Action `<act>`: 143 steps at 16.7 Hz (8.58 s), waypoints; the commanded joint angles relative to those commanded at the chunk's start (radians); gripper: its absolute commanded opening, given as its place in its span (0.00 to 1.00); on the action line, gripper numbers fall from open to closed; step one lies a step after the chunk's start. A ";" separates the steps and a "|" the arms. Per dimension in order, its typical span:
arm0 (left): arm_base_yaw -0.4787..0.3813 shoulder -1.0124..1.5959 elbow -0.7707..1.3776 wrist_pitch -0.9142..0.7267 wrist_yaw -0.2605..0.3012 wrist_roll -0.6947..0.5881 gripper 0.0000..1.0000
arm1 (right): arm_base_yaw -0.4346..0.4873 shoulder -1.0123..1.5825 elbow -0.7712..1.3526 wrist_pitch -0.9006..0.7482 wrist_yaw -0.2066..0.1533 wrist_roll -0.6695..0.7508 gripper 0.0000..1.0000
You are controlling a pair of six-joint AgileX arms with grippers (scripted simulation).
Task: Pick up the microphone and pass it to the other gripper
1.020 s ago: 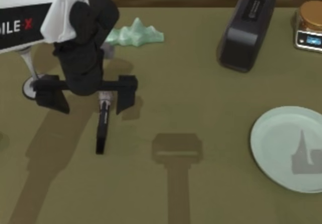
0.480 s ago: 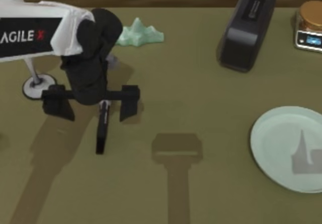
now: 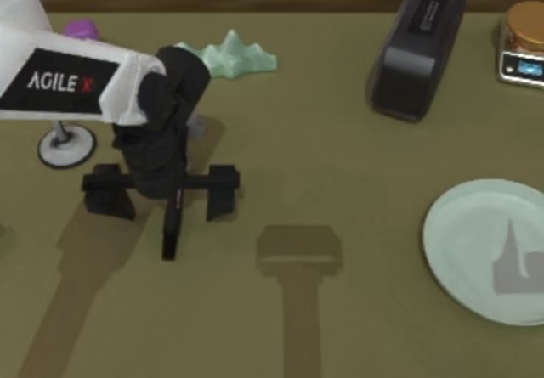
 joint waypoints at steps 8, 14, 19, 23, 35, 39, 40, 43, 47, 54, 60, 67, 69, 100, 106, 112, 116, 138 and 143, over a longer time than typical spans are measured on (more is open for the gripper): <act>0.000 0.000 0.000 0.000 0.000 0.000 0.55 | 0.000 0.000 0.000 0.000 0.000 0.000 1.00; 0.000 0.000 0.000 0.000 0.000 0.000 0.10 | 0.000 0.000 0.000 0.000 0.000 0.000 1.00; 0.000 0.000 0.000 0.000 0.000 0.000 0.00 | 0.000 0.000 0.000 0.000 0.000 0.000 1.00; 0.000 0.000 0.000 0.000 0.000 0.000 0.00 | 0.000 0.000 0.000 0.000 0.000 0.000 1.00; 0.004 -0.145 -0.103 0.487 0.166 0.130 0.00 | 0.000 0.000 0.000 0.000 0.000 0.000 1.00; 0.014 -0.216 -0.210 0.829 0.275 0.212 0.00 | 0.000 0.000 0.000 0.000 0.000 0.000 1.00; 0.017 -0.236 -0.237 0.920 0.303 0.233 0.00 | 0.000 0.000 0.000 0.000 0.000 0.000 1.00; 0.025 -0.300 -0.312 1.182 0.380 0.294 0.00 | 0.000 0.000 0.000 0.000 0.000 0.000 1.00; 0.036 -0.388 -0.386 1.419 0.459 0.359 0.00 | 0.000 0.000 0.000 0.000 0.000 0.000 1.00; 0.035 -0.417 -0.405 1.486 0.483 0.383 0.00 | 0.000 0.000 0.000 0.000 0.000 0.000 1.00; -0.094 -0.551 -0.447 1.421 0.343 0.390 0.00 | 0.000 0.000 0.000 0.000 0.000 0.000 1.00; -0.230 -0.692 -0.491 1.354 0.195 0.394 0.00 | 0.000 0.000 0.000 0.000 0.000 0.000 1.00; -0.226 -0.689 -0.486 1.356 0.198 0.394 0.00 | 0.000 0.000 0.000 0.000 0.000 0.000 1.00; -0.230 -0.692 -0.491 1.354 0.195 0.394 0.00 | 0.798 1.191 0.730 0.480 0.218 -0.027 1.00; -0.230 -0.692 -0.491 1.354 0.195 0.394 0.00 | 0.786 1.246 0.778 0.488 0.207 -0.026 1.00; -0.230 -0.692 -0.491 1.354 0.195 0.394 0.00 | 0.751 1.474 0.965 0.528 0.175 -0.025 1.00; -0.230 -0.692 -0.491 1.354 0.195 0.394 0.00 | 0.734 1.582 1.054 0.548 0.160 -0.024 1.00; -0.230 -0.692 -0.491 1.354 0.195 0.394 0.00 | 0.733 1.589 1.060 0.549 0.159 -0.024 0.00; -0.230 -0.692 -0.491 1.354 0.195 0.394 0.00 | 0.733 1.589 1.060 0.549 0.159 -0.024 0.00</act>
